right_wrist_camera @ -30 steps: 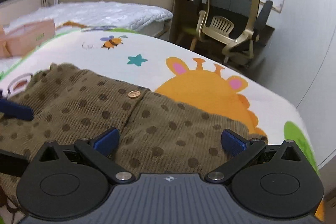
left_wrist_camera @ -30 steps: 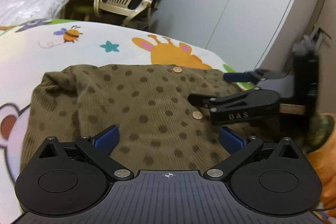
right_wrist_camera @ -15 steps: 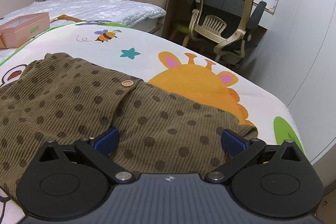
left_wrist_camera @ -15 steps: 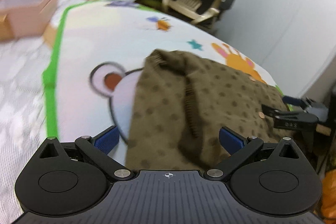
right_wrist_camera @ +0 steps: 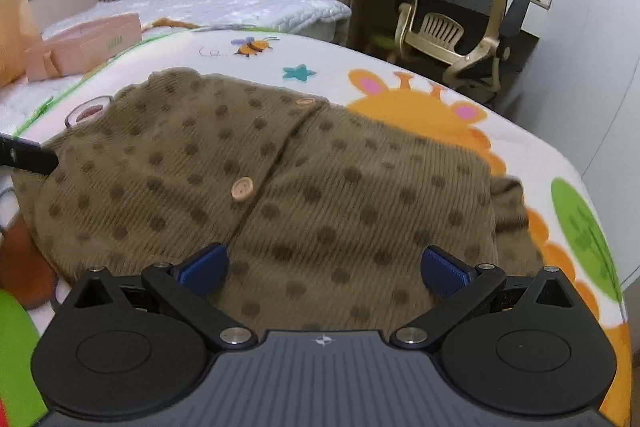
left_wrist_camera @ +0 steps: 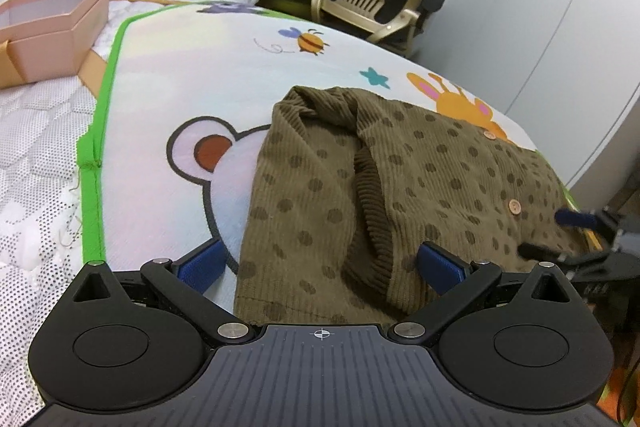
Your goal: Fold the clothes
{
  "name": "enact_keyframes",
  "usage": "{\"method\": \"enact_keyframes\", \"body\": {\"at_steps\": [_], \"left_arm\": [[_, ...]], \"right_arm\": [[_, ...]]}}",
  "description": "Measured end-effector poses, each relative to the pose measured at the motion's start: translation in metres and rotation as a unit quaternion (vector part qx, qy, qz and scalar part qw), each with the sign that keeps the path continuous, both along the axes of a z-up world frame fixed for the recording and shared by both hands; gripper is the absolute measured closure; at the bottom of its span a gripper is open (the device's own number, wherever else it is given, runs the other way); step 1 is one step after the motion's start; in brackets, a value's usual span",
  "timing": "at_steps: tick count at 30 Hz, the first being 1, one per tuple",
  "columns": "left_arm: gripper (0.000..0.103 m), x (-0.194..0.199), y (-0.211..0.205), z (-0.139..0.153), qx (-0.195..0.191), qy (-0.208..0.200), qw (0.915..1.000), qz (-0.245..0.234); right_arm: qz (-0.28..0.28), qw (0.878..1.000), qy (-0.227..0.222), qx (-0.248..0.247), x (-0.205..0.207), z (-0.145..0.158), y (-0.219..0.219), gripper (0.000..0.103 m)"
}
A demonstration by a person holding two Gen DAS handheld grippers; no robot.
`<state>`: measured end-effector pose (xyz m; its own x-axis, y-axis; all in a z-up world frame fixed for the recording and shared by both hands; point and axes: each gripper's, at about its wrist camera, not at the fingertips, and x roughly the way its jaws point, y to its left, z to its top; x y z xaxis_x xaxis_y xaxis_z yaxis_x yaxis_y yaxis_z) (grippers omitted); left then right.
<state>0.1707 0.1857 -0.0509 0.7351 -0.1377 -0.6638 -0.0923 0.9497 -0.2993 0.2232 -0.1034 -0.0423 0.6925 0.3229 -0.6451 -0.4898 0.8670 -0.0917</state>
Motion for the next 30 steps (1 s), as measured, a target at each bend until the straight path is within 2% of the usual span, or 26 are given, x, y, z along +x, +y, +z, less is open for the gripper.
{"method": "enact_keyframes", "body": {"at_steps": [13,16,20,23,25,26,27,29,30], "left_arm": [[0.000,-0.002,-0.002,-0.001,0.008,-0.002,1.0000,0.001],[0.000,-0.004,0.002,-0.001,-0.005,-0.009,0.9999,0.007],[0.000,-0.008,0.007,-0.001,-0.042,-0.023,0.9988,0.011],[0.001,-0.009,0.004,-0.001,-0.047,-0.025,0.9986,0.002],[0.005,-0.009,-0.002,0.000,-0.034,-0.025,0.9991,0.003],[0.014,-0.009,-0.004,0.000,-0.027,-0.025,0.9993,0.004],[0.028,-0.008,-0.004,0.001,-0.024,-0.025,0.9994,0.006],[0.036,-0.007,-0.003,0.000,-0.035,-0.024,0.9991,0.004],[0.046,-0.006,-0.002,0.000,-0.044,-0.023,0.9988,0.003]], "right_arm": [[-0.007,1.000,0.003,0.012,-0.002,-0.002,-0.001,0.000],[-0.007,1.000,0.004,0.013,-0.002,-0.002,-0.001,0.000],[-0.009,1.000,0.003,0.013,-0.002,-0.002,-0.001,0.000],[-0.009,1.000,0.004,0.015,-0.002,-0.003,0.000,0.000],[-0.010,1.000,0.004,0.015,-0.002,-0.002,-0.001,0.000],[-0.010,1.000,0.004,0.015,-0.002,-0.002,-0.001,0.000],[-0.010,1.000,0.004,0.016,-0.002,-0.002,-0.001,0.000],[-0.011,1.000,0.005,0.017,-0.002,-0.003,-0.001,0.000],[-0.011,1.000,0.006,0.017,-0.001,-0.003,-0.001,0.000]]}}
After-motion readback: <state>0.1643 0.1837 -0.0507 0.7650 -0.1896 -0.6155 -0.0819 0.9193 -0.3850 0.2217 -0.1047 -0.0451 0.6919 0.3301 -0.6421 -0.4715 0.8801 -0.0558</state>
